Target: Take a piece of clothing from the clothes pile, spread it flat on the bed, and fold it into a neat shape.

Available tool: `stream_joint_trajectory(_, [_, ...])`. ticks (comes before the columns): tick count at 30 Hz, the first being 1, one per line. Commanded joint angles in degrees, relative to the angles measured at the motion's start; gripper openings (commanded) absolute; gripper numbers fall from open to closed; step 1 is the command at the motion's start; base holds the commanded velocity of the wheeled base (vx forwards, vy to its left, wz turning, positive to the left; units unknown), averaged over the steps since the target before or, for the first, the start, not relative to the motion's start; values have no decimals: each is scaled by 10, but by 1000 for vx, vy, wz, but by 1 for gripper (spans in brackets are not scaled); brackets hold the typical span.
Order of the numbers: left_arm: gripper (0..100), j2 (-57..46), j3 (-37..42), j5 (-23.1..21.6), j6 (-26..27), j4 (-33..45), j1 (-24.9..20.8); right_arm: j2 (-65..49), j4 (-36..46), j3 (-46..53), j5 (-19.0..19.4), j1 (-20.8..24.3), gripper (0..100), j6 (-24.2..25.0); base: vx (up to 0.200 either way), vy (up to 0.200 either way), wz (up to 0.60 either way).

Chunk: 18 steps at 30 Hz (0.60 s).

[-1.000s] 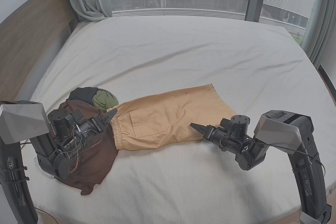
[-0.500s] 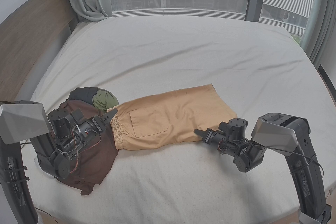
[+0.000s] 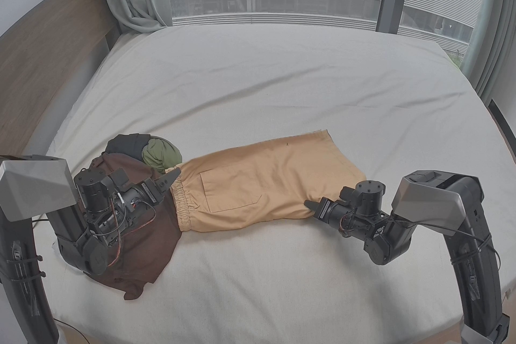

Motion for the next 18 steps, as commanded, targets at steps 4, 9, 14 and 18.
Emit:
stream_joint_trajectory(4, [100, 3, -1, 0, 0, 0, 2, -47, -1, 63, 0, 0, 0, -25, 0, 0, 0])
stream_joint_trajectory(9, [100, 3, -1, 0, 0, 0, 3, -69, 0, 101, 0, -1, 0, -41, 0, 0, 0])
stream_joint_trajectory(14, [100, 3, -1, -1, 0, 0, 4, -85, -1, 148, 0, -4, 0, -57, 0, 0, 0])
stream_joint_trajectory(18, [100, 4, 0, -1, 0, 0, 3, -107, -2, 202, -12, -4, 0, -83, 0, 0, 0])
